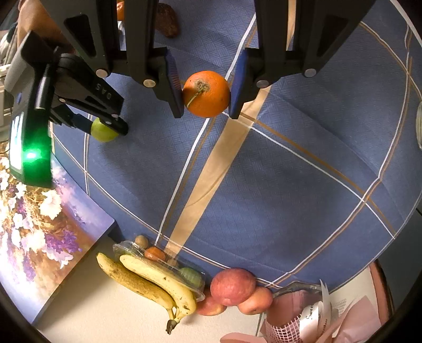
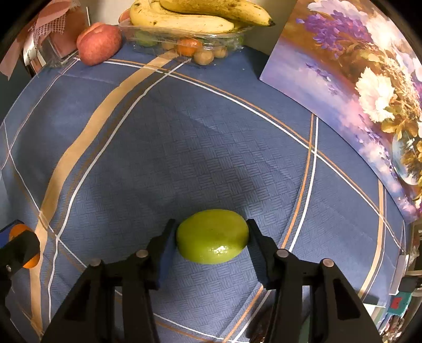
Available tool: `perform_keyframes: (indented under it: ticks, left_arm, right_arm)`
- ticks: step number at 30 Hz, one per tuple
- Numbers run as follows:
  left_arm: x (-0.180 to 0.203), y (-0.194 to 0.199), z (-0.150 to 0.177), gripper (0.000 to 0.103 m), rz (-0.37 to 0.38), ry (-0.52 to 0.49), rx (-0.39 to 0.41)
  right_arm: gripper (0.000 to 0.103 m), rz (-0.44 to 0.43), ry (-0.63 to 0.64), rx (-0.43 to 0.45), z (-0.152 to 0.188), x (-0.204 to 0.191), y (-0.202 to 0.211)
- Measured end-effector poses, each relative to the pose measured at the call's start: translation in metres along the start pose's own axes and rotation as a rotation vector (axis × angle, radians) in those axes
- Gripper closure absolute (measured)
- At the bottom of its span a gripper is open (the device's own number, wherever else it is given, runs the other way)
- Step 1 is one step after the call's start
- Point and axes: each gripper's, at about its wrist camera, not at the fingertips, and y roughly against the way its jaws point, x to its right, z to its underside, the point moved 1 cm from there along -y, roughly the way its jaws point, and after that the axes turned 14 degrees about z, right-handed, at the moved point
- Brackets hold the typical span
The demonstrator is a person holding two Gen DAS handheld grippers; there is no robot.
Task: Organize fruits
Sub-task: 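Carry the orange in the left gripper and the green pear in the right gripper over the tray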
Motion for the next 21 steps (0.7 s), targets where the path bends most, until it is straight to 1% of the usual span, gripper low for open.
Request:
perform_keyframes:
  ticks: [6, 11, 16, 19, 21]
  left_arm:
    - [0.013, 0.006, 0.004, 0.066, 0.012, -0.029, 0.005]
    - [0.029, 0.019, 0.01, 0.066, 0.025, -0.062, 0.021]
    - [0.047, 0.028, 0.02, 0.066, 0.027, -0.101, 0.024]
    - [0.059, 0.029, 0.029, 0.066, 0.03, -0.125, 0.015]
    - [0.067, 0.029, 0.036, 0.066, 0.036, -0.143, 0.007]
  right_arm:
    - [0.05, -0.035, -0.072, 0.019, 0.009, 0.023, 0.021]
    - [0.05, -0.055, -0.118, 0.023, 0.027, 0.044, 0.047]
    - [0.05, -0.057, -0.179, 0.025, 0.059, 0.063, 0.07]
    - [0.05, -0.064, -0.235, 0.022, 0.084, 0.077, 0.082]
    - [0.05, -0.059, -0.263, 0.023, 0.094, 0.083, 0.085]
